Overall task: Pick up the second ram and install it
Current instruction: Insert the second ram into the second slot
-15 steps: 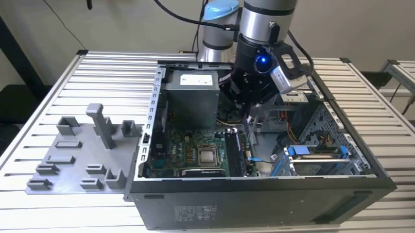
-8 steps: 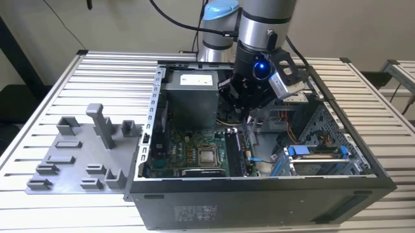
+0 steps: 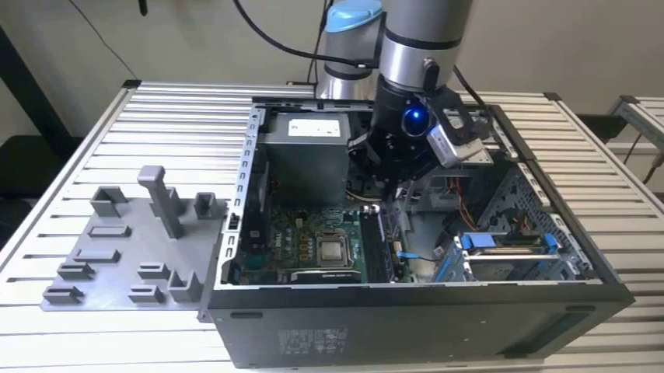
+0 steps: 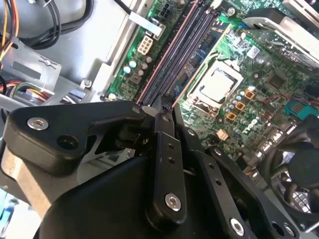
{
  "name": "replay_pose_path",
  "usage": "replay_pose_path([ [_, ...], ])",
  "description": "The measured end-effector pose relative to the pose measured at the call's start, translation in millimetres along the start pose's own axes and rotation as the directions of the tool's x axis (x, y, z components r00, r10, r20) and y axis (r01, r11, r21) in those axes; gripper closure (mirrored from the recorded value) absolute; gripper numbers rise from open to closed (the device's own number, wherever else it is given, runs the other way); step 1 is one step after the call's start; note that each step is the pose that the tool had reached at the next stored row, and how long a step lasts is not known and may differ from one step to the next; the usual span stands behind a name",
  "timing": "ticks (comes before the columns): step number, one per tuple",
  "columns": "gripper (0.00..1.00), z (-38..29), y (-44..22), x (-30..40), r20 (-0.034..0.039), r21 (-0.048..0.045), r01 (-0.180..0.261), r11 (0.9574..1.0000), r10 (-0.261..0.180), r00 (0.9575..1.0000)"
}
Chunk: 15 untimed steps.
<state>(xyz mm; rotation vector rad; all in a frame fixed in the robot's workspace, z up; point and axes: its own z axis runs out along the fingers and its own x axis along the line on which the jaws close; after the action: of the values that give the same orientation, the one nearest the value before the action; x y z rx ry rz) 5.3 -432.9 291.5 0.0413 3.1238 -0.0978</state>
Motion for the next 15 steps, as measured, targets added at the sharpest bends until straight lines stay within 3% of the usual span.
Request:
replay_pose_path([
  [4,0.86,3.5,0.2,0.4,0.0019,0.0135,0.000,0.9999,0.000,1.0000],
  [11,0.86,14.2,0.7,1.1,0.0028,0.0146,0.000,0.9999,0.000,1.0000],
  [15,0.86,15.3,0.7,1.1,0.0028,0.0150,0.000,0.9999,0.000,1.0000],
])
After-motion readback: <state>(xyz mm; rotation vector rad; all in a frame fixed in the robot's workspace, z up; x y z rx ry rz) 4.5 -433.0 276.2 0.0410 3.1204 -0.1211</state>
